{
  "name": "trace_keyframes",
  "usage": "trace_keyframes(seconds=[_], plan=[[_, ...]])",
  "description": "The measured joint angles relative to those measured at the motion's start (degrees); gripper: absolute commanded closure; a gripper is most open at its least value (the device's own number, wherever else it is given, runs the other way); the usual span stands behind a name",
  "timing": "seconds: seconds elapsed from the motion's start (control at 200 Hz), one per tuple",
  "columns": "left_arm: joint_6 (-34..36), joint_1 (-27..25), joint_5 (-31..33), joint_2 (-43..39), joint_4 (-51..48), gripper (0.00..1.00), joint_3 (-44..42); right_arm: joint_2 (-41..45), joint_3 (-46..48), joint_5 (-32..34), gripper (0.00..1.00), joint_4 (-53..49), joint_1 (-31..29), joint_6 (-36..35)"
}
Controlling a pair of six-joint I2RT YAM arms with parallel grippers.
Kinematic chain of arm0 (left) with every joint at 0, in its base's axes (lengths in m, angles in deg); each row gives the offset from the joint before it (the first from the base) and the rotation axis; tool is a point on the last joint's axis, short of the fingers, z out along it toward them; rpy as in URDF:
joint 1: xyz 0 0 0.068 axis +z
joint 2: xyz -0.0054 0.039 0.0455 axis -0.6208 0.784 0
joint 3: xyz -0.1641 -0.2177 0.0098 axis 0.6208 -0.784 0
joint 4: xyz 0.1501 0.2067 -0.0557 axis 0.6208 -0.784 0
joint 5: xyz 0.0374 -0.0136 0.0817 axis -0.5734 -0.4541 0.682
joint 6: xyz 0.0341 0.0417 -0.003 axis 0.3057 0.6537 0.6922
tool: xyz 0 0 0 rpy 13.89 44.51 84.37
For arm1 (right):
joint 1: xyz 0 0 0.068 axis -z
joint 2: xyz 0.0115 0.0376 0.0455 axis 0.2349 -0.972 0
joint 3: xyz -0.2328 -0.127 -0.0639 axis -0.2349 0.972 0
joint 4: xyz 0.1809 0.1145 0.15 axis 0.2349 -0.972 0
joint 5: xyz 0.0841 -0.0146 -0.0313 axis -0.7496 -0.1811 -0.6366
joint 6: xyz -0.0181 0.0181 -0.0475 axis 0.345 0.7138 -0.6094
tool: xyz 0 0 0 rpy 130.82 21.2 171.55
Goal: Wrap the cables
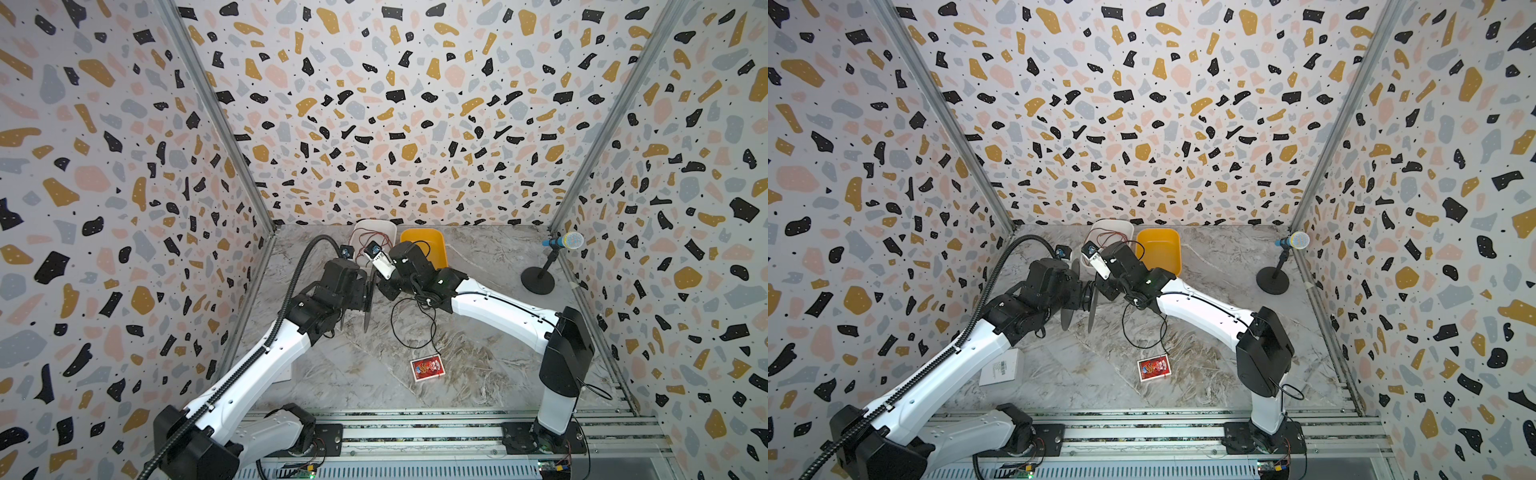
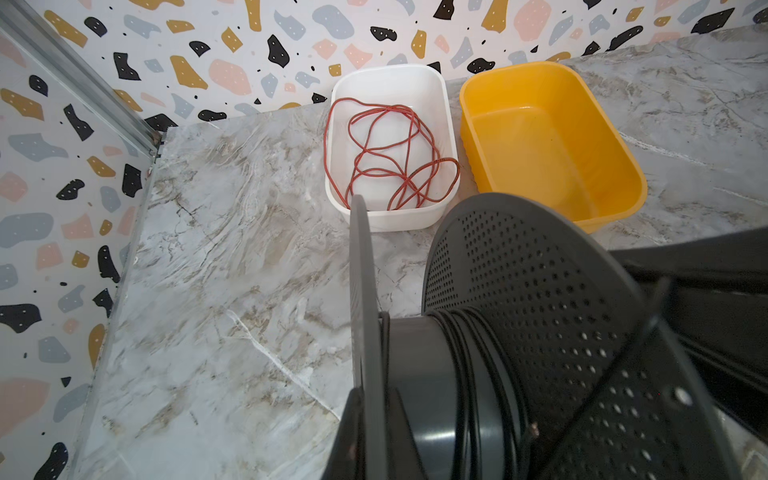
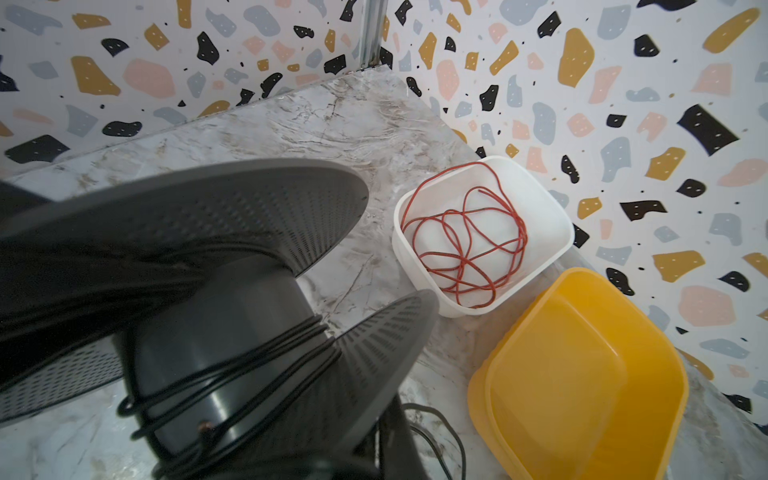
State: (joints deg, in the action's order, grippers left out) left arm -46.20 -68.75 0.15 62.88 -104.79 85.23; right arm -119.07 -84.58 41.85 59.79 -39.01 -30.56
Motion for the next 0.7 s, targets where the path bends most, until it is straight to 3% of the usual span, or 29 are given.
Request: trace_keyframes(seconds=[0.17,0.3,0.571,0.701], plan=[[0.83,0.11,0.11,0.04,-0.79,1.00,0.76,0.00,0.02,-3.61,0.97,0.11,1.03,0.81],[1.46,0.17,0.07,0.04,-1.07,1.00,1.05,0.00,0.02,-5.46,0.89,0.39,1.66,1.36],[2.29,-0.70,-6.01,-1.51,-3.67,1.00,3.45,-4.94,-0.31,-2.95,0.81,2.36,10.08,3.23],[2.34,-0.76,-7.23,-1.57,-4.57,1.00,4.02,-6.08,-0.28,-4.13,0.79,2.95,11.02,3.72]])
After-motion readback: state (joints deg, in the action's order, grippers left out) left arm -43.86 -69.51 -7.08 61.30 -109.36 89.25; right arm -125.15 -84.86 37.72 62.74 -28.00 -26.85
